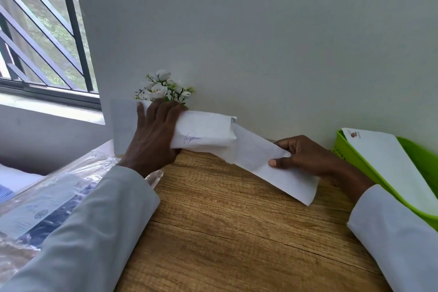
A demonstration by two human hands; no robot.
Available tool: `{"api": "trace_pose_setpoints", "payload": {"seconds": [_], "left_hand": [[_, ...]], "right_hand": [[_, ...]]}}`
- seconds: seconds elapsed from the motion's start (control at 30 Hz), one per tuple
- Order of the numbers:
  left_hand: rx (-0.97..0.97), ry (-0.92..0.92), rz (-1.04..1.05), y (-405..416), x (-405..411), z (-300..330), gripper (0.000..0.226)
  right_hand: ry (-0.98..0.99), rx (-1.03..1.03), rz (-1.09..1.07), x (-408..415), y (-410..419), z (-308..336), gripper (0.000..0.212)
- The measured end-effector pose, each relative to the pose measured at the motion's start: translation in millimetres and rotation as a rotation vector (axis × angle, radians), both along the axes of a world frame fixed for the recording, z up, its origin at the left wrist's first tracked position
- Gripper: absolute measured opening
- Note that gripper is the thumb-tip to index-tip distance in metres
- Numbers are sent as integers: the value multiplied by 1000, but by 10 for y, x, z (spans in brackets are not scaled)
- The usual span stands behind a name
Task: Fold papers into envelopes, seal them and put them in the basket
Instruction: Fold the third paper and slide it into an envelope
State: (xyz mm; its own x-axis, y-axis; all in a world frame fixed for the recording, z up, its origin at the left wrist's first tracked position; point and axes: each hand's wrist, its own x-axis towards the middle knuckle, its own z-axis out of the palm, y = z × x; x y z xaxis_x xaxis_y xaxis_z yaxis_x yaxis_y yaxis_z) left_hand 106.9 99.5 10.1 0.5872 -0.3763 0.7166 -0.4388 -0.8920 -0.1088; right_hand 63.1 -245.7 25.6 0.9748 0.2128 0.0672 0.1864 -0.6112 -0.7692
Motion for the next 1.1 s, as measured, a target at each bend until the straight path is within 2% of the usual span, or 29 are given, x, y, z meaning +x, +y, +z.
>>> {"api": "trace_pose_setpoints", "payload": {"seconds": [0.2, 0.37, 0.63, 0.77, 0.93, 1.1], "left_hand": [[103, -35, -16, -47, -31, 31, 95], [215, -17, -56, -137, -36, 10, 99], [224, 21, -33, -118, -36, 0, 106], [236, 45, -61, -211, -62, -22, 104], [218, 44, -146, -371, -122, -50, 99], [206, 56, -119, -348, -146, -26, 95]], "right_hand": [[39, -137, 62, -28, 63, 27, 20], [2, -151, 71, -40, 97, 62, 18], [3, -86, 25, -60, 38, 106, 19], [19, -53, 53, -71, 124, 77, 33], [-44, -63, 23, -41, 234, 61, 71], [-32, -40, -33, -40, 141, 70, 77]]}}
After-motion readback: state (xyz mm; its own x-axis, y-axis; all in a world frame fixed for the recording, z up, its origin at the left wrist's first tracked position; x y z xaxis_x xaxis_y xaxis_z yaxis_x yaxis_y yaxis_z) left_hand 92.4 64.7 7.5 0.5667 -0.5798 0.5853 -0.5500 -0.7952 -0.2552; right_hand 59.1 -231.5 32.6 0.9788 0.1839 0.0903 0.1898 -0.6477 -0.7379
